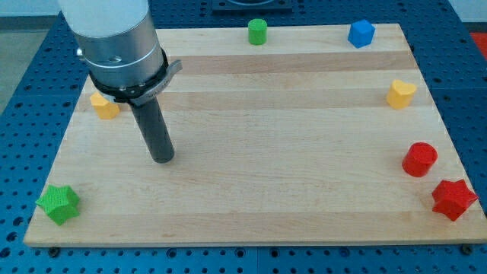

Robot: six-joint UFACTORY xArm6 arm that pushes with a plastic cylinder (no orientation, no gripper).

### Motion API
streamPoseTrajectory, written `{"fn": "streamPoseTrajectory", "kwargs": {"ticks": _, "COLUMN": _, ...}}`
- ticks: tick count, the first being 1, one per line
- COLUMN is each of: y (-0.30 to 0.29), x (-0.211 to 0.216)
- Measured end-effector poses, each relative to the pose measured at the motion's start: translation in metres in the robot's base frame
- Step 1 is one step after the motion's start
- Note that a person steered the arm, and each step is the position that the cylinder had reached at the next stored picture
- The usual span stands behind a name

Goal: Slide the yellow hexagon right and down a bit

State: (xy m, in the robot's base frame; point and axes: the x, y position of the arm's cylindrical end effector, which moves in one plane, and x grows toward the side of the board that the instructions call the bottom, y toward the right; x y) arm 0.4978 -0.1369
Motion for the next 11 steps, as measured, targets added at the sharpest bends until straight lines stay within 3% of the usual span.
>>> {"fn": "streamPoseTrajectory", "kwargs": {"ticks": 2, "y": -0.035, "x": -0.004}}
{"fn": "streamPoseTrajectory", "kwargs": {"ticks": 3, "y": -0.136, "x": -0.029}}
{"fn": "streamPoseTrajectory", "kwargs": {"ticks": 4, "y": -0.167, "x": -0.046}}
{"fn": "streamPoseTrajectory", "kwargs": {"ticks": 5, "y": -0.144, "x": -0.109}}
{"fn": "streamPoseTrajectory", "kwargs": {"ticks": 6, "y": -0.129, "x": -0.141}}
{"fn": "streamPoseTrajectory", "kwargs": {"ticks": 11, "y": -0.046, "x": -0.107}}
